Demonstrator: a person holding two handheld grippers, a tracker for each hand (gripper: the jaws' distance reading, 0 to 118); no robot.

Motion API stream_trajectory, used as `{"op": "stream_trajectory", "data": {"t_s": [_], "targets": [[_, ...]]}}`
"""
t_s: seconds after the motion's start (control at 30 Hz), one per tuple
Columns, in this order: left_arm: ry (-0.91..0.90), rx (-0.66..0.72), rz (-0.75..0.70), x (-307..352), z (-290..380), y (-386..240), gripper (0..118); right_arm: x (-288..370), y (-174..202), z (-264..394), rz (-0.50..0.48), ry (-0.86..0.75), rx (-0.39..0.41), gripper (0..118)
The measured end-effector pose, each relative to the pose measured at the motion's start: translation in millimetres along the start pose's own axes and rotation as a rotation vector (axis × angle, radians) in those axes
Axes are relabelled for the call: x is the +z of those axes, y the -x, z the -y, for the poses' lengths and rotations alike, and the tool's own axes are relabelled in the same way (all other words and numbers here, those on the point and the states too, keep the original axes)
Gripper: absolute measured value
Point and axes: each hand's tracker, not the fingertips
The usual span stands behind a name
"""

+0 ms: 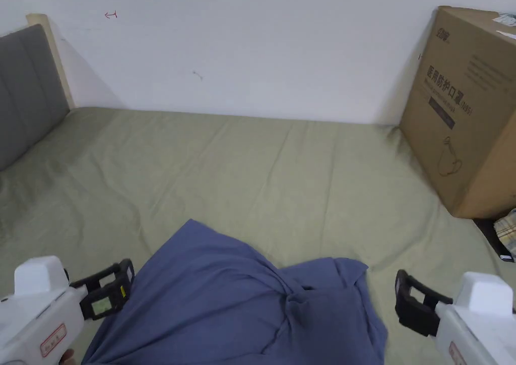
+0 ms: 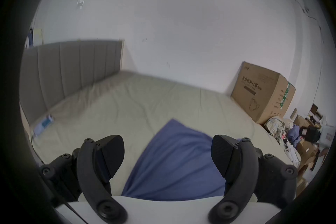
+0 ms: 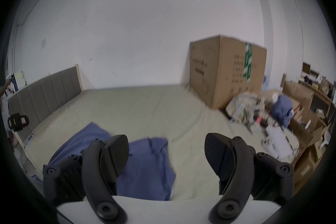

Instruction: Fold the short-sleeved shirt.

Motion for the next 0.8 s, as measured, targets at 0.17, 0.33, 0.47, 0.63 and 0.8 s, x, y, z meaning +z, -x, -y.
{"op": "stream_trajectory", "data": {"t_s": [0.17, 0.33, 0.47, 0.63, 0.8], "targets": [[-0.139, -0.108, -0.026, 14.4, -12.1, -24.8, 95, 23.6, 5.2, -19.5, 0.05, -0.1, 0.046, 86], [-0.101, -0.101, 0.077, 17.8, -13.2, -32.0, 2, 27.9, 6.4, -21.1, 0.056, -0.115, 0.049, 0], [-0.069, -0.093, 0.073, 13.8, -4.8, -30.5, 0, 30.7, 13.4, -22.2, 0.036, -0.105, 0.034, 0], [0.008, -0.086, 0.069, 1.5, 3.5, -21.2, 0, 21.9, 13.4, -19.7, 0.009, -0.082, 0.027, 0], [0.096, -0.106, 0.05, -18.1, 14.3, -10.2, 0, 7.1, 13.1, -14.1, -0.008, -0.051, 0.027, 0]]}}
